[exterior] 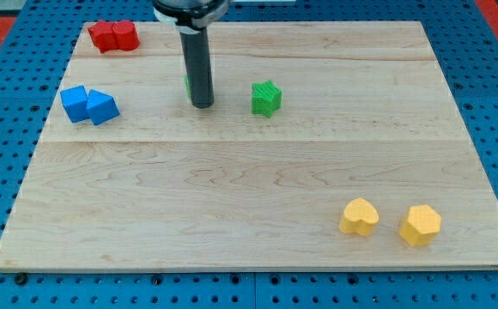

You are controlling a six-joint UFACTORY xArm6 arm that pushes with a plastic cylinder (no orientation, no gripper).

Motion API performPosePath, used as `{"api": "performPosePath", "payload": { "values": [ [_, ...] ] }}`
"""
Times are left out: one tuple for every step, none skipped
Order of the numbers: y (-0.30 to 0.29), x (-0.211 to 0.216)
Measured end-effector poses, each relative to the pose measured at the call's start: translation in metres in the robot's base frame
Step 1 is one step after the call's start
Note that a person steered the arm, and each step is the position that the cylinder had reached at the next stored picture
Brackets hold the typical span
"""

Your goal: Move the green circle to the top right of the green star

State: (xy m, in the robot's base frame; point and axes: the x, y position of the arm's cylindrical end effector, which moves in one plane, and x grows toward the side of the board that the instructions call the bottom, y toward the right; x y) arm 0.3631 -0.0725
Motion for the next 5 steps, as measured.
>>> {"api": "performPosePath", "payload": {
  "values": [
    [0.069, -0.038],
    [0.090, -0.045],
    [0.061, -0.001],
    [0.010, 0.012],
    [-0.049, -0.022]
  ]
}}
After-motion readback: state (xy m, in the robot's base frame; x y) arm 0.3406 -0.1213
